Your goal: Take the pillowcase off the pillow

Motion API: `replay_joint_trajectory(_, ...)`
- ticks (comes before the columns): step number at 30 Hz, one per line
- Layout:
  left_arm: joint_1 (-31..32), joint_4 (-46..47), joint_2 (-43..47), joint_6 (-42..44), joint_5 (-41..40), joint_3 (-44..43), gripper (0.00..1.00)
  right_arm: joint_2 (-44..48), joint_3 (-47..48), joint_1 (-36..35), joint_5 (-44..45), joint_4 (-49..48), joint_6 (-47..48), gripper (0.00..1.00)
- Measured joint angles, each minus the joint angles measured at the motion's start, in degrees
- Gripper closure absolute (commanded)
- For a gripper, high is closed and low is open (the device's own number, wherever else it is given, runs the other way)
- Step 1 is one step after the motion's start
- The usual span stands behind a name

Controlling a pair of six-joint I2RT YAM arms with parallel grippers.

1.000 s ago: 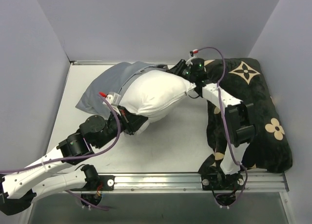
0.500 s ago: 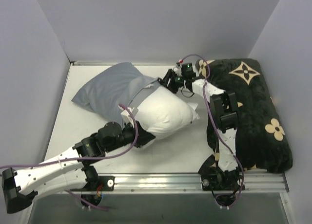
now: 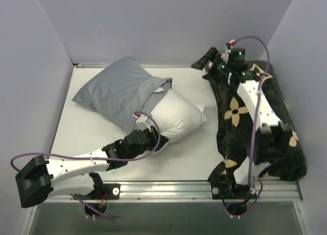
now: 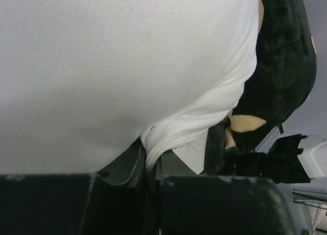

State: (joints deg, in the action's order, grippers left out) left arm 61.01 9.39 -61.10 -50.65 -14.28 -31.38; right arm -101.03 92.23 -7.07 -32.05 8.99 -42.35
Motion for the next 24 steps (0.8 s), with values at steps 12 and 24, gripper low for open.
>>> replay_joint_trajectory(12,0.2,7.2,-11.0,-0.1,-2.9,-4.8,1.00,42.4,-43.9,-11.0,8.8,-3.0,-6.6,0.00)
replay_joint_trajectory(24,0.0,7.5,-13.9,0.3,-0.5,-7.4,1.00,43.1,-58.3,-25.8,22.2,-17.8,-14.3,0.00)
